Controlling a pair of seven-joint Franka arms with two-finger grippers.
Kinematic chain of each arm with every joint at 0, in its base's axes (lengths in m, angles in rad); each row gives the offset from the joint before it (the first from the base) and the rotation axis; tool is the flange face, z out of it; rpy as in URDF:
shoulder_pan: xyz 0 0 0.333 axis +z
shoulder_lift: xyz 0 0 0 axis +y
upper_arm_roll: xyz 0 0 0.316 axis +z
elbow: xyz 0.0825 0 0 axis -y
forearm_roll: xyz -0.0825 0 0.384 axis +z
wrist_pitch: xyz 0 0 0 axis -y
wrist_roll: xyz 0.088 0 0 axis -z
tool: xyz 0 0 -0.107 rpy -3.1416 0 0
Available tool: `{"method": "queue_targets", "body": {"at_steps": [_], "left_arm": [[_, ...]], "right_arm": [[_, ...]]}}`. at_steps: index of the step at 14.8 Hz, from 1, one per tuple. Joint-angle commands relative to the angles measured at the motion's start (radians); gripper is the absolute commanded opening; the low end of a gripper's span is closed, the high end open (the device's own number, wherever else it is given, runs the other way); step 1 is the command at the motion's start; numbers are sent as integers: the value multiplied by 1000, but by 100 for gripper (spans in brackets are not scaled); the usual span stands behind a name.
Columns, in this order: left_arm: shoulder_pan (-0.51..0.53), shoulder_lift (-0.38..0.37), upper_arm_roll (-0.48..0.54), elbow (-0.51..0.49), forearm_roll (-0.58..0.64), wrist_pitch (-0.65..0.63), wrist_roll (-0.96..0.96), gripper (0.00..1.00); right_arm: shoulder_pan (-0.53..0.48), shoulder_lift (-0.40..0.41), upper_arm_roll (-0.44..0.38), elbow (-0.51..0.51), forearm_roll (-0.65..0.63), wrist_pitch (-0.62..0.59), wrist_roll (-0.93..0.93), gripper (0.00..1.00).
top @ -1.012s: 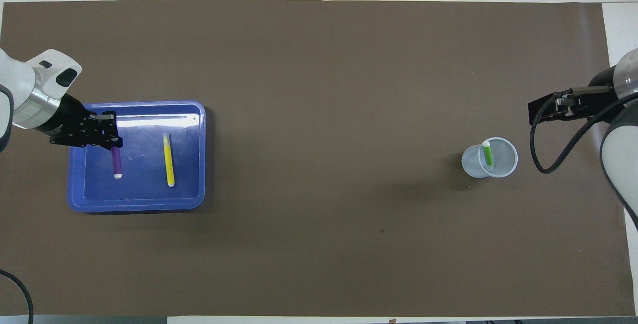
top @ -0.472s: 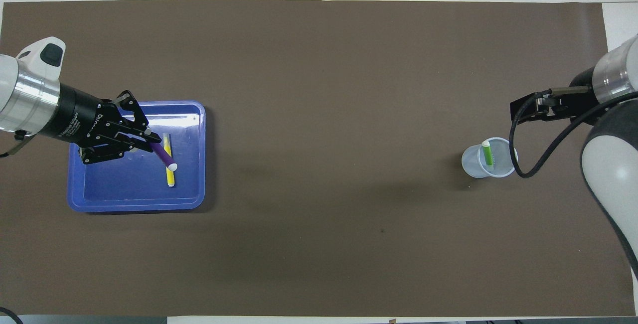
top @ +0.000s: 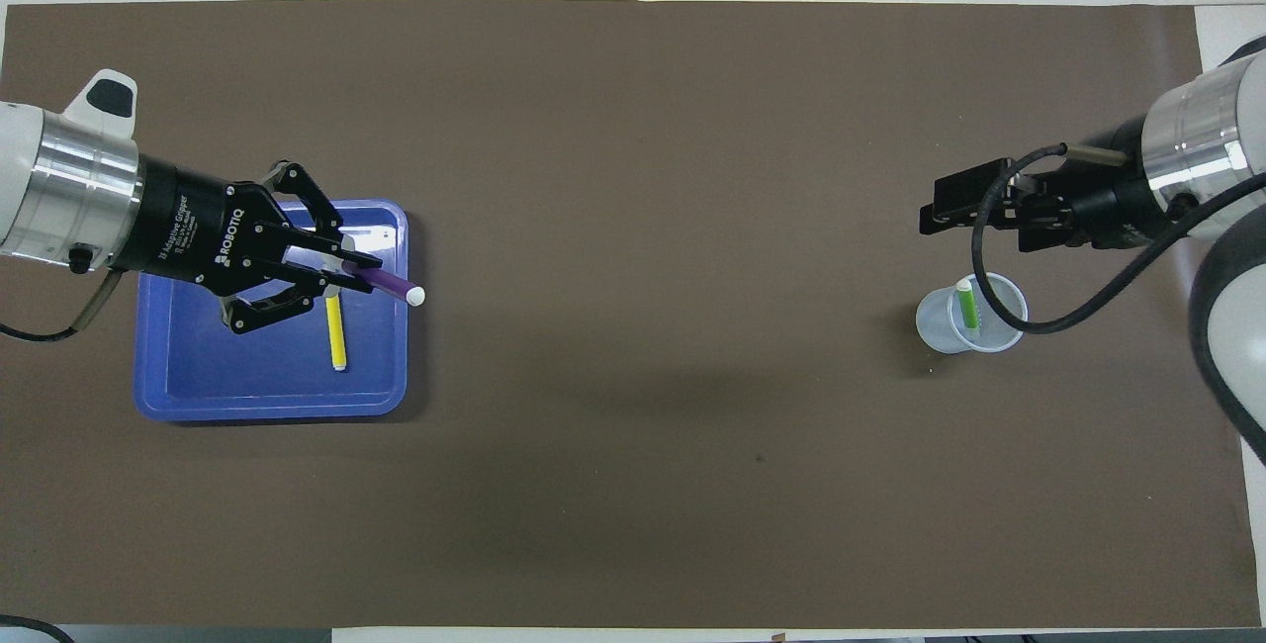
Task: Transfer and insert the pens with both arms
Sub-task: 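Lift the purple pen with the left gripper while the right gripper approaches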
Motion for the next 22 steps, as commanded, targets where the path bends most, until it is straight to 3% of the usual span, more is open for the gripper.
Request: {"method": "queue_targets", "body": {"at_steps": [1,6,10,22], "left_arm": [[-45,-94,-4,-142,-104,97,-70,0],[-209,-142,-6,-246,-185,326,-205,0],[-245,-180,-7,-323,-319,455,-233,0],[-305,-186,-7,-343,-343,540,-270,0]], "right_arm": [[53,1,7,-8,111,94,100,100],[157,-3,7,-34,222,199,214,100],[192,-3,7,-61,259,214,208,100],[307,24,7,-75,242,277,158,100]]}}
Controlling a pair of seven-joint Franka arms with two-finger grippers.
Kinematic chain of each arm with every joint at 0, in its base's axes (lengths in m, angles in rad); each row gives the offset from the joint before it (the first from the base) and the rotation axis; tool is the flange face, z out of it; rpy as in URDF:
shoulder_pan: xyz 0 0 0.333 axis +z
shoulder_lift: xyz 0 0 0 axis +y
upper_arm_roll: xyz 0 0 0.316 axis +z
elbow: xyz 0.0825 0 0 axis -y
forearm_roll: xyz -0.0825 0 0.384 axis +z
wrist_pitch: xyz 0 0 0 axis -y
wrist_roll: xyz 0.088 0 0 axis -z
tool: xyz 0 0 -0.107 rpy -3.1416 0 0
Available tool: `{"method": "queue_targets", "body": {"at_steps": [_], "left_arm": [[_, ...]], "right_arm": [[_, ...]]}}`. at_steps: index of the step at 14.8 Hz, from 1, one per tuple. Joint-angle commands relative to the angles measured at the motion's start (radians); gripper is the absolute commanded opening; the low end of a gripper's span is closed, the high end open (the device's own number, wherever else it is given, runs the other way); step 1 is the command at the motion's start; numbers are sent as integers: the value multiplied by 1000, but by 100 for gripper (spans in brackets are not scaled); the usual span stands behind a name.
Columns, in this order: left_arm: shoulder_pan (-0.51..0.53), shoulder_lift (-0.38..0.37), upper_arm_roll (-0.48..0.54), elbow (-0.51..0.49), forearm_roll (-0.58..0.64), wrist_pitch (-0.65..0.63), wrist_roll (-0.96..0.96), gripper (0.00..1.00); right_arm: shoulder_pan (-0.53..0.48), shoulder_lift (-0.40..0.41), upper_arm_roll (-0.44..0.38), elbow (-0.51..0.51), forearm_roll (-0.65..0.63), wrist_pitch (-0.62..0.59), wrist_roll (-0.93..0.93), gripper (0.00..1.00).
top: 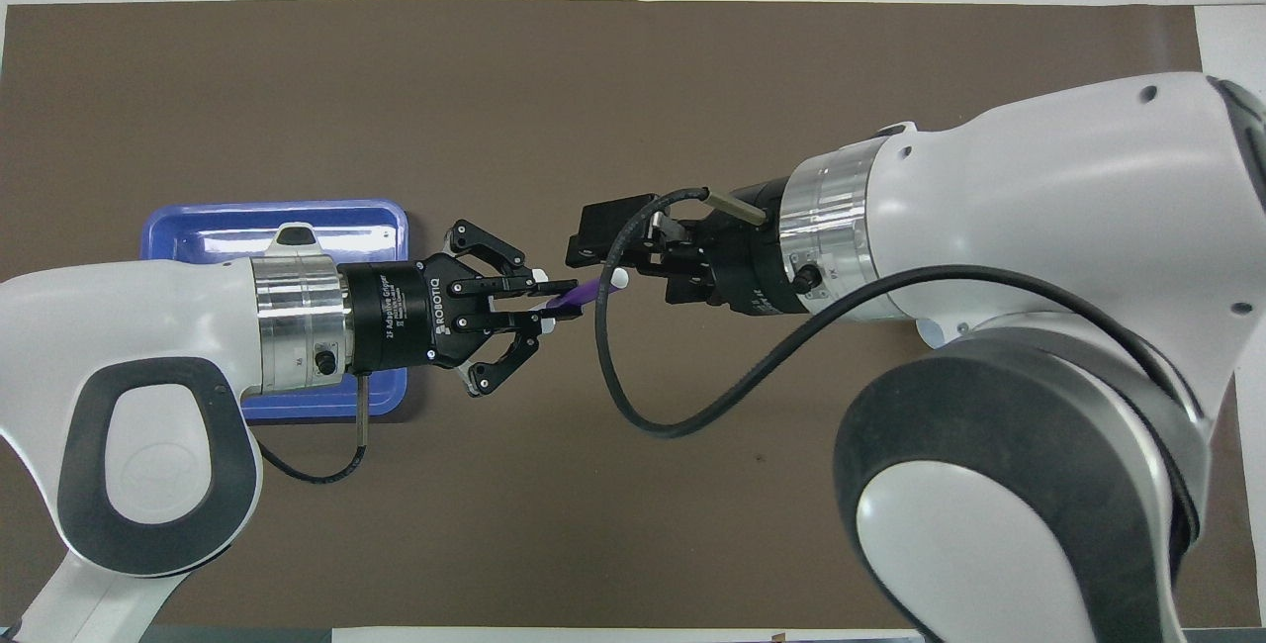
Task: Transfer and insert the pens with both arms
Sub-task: 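Lift the purple pen with the left gripper while the right gripper approaches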
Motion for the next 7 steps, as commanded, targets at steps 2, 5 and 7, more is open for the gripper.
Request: {"method": "queue_targets", "body": {"at_steps": [2,5,7], "left_arm": [[-19,-31,8,-36,-20,27,-14,0],[-19,-31,8,-36,-20,42,-20,0],[-19,-31,8,-36,-22,42,-21,0]], "right_arm": [[12,8,-2,-13,-14,29,-49,98],[15,5,-2,-14,-72,28,-47,93],[19,5,-2,-16,-101,29,-49,91]]}}
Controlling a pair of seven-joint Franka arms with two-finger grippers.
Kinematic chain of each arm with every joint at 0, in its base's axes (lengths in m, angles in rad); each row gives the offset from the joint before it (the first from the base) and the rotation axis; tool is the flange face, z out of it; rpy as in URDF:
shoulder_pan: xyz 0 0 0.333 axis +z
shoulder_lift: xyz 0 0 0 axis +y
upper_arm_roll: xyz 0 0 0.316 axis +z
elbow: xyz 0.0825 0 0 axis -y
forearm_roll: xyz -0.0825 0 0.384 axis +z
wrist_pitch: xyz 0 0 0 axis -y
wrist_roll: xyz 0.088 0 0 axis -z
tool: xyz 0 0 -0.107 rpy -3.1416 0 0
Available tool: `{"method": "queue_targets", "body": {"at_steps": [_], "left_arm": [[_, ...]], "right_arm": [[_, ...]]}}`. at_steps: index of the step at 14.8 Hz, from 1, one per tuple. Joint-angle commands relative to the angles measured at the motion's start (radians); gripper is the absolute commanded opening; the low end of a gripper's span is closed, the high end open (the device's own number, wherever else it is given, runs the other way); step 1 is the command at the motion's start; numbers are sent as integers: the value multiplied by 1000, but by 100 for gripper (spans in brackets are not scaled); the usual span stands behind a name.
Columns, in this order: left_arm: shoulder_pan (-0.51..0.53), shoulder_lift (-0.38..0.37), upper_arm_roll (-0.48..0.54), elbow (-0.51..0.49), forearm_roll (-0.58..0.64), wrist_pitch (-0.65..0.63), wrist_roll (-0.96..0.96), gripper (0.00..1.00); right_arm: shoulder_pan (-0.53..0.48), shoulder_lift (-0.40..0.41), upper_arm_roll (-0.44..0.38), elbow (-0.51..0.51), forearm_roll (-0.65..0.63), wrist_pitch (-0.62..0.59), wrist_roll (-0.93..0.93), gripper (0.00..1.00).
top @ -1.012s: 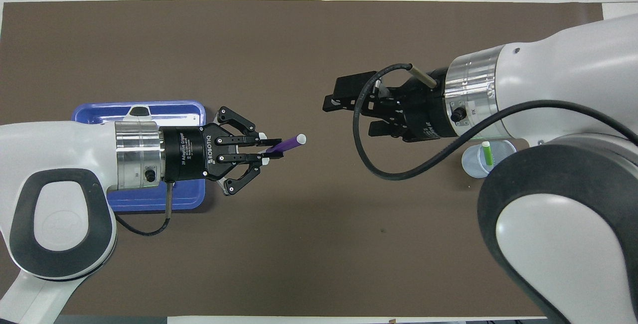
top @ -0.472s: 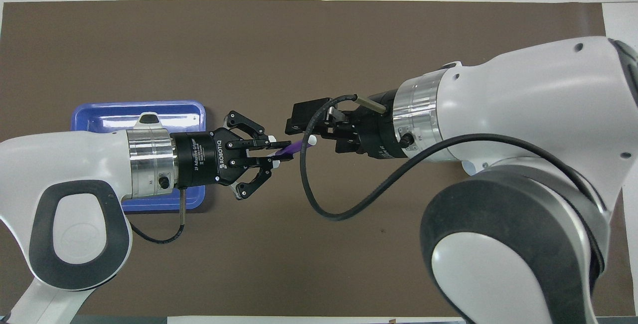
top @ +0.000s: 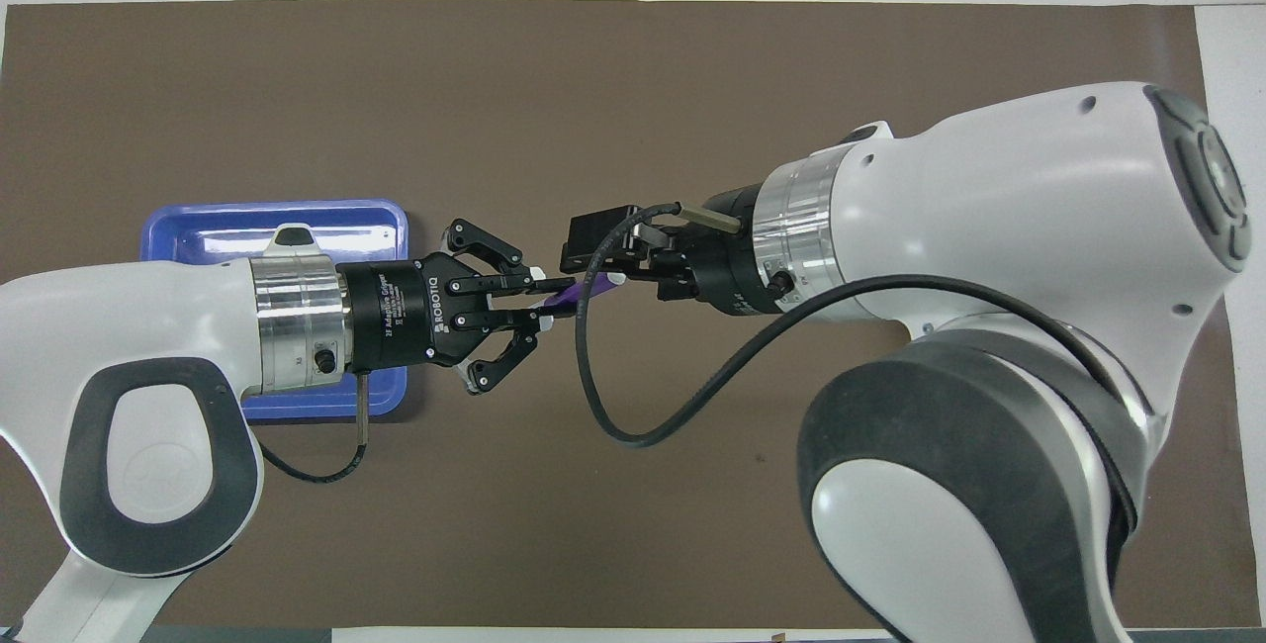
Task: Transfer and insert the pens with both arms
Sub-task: 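Grasp the purple pen with the right gripper and open the left gripper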
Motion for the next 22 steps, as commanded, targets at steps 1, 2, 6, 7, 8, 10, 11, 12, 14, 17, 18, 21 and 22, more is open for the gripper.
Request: {"method": "queue_targets", "body": {"at_steps": [1,2,6,7,8,10,11,12,14,17,18,21,22], "left_arm": [[-19,-31,8,-33,-21,29,-14,0],[-19,-31,8,-33,-21,30,-15,0],[-21,-31,8,-33,-21,39,-23,0],[-21,-30,8,-33,-21,39,-26,0],[-21,-30,8,-33,-21,39,-26,0],[-21,-30,8,-33,-21,39,-28,0],[-21,-30,8,-33,-21,39,-28,0],[-21,-30,8,-33,-21,39,-31,0],[-21,-30,8,-33,-21,39,-34,0],[-21,-30,8,-33,-21,41,-34,0],[-21,-30,8,-33,-21,41,-34,0],[-21,-30,8,-33,-21,39,-35,0],[-21,-30,8,-33,-21,39,-35,0]], "right_arm": [[7,-6,-1,-11,-36,17,-18,88],[7,-6,-1,-11,-36,17,-18,87],[20,-6,0,-10,-36,28,-17,81],[20,-6,0,-10,-36,32,-15,80],[20,-6,0,-10,-36,32,-15,79],[22,-6,0,-10,-36,34,-17,75],[20,-5,0,-10,-36,34,-17,72],[22,-5,0,-10,-36,35,-17,68],[23,-5,0,-11,-36,64,-15,61],[34,0,0,-11,-36,96,-14,55],[36,0,0,-11,-36,104,-14,55],[36,-3,0,-19,-37,101,-17,54],[37,-9,0,-36,-37,103,-17,54]]}}
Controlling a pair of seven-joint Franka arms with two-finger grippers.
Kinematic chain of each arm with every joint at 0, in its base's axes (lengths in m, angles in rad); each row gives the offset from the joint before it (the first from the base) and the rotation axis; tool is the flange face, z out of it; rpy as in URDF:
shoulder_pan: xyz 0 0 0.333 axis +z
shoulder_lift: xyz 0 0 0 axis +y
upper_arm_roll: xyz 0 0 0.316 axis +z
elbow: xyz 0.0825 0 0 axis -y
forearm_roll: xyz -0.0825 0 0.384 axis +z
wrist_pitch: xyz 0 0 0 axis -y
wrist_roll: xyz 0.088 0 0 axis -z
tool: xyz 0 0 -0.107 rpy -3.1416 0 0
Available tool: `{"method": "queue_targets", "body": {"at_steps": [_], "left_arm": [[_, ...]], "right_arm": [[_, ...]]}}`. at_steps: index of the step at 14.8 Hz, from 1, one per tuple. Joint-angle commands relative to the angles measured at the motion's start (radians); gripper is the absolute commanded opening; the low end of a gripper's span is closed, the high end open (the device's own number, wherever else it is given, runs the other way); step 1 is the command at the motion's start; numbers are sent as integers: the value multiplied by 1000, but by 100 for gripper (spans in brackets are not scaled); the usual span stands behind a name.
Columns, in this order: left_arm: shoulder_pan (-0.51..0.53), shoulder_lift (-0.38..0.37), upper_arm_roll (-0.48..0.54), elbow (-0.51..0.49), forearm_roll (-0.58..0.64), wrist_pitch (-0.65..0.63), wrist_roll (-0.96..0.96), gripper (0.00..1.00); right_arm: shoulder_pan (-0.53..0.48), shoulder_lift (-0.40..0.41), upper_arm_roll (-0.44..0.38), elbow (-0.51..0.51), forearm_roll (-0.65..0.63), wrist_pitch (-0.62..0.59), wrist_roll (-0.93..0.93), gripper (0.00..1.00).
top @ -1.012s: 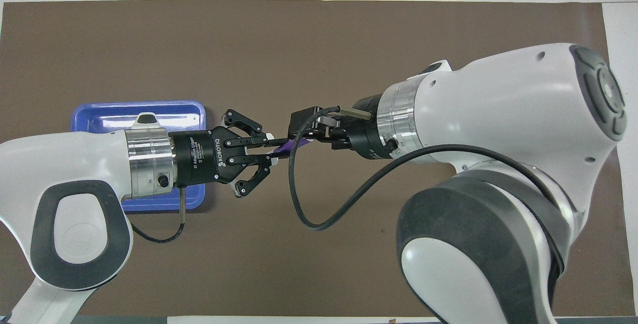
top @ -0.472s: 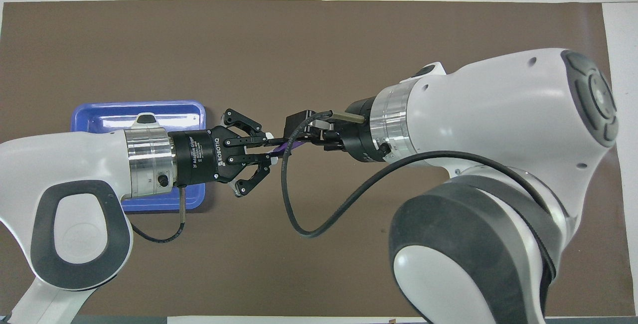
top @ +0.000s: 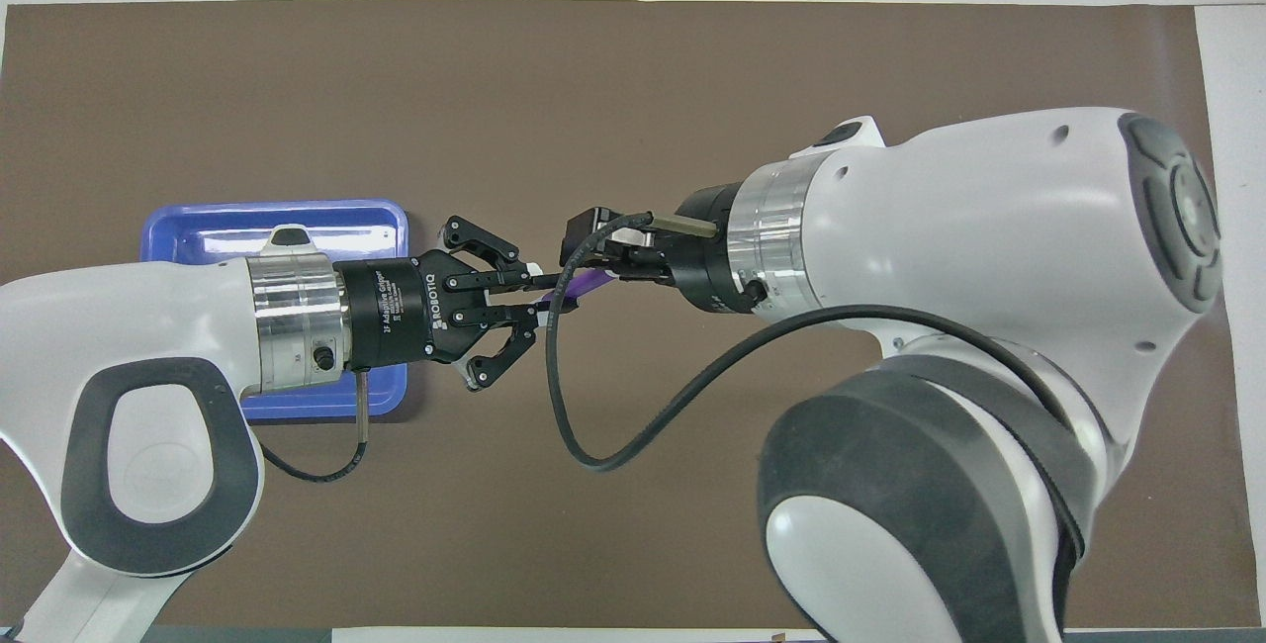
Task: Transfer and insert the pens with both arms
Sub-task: 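Grasp the purple pen with the right gripper and open the left gripper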
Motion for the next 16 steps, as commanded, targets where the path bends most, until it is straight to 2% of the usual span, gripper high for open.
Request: {"method": "queue_targets", "body": {"at_steps": [1,2,3,5,12,13,14,15,16], "left_arm": [[-20,-30,8,-31,-20,28,-13,0],[-20,-30,8,-31,-20,28,-13,0],[-20,-30,8,-31,-20,28,-18,0],[-20,-30,8,-31,-20,28,-24,0],[-20,-30,8,-31,-20,39,-30,0],[-19,-31,8,-30,-20,40,-32,10],[-19,-31,10,-27,-20,40,-35,93],[-19,-31,11,-27,-20,39,-39,100],[-19,-31,11,-28,-20,39,-41,100]], "right_arm": [[12,-15,-1,-41,-15,21,-17,53],[12,-17,-1,-48,-15,21,-17,49],[14,-18,-1,-49,-15,21,-16,41],[14,-18,-1,-49,-15,21,-17,0],[11,-12,-2,-37,-17,24,-6,0],[8,-9,-4,-34,-17,24,-8,0],[3,-7,-5,-31,-23,24,-8,0],[0,-6,-5,-25,-53,24,-9,0],[-6,-3,-4,-20,-96,22,-9,0]]}}
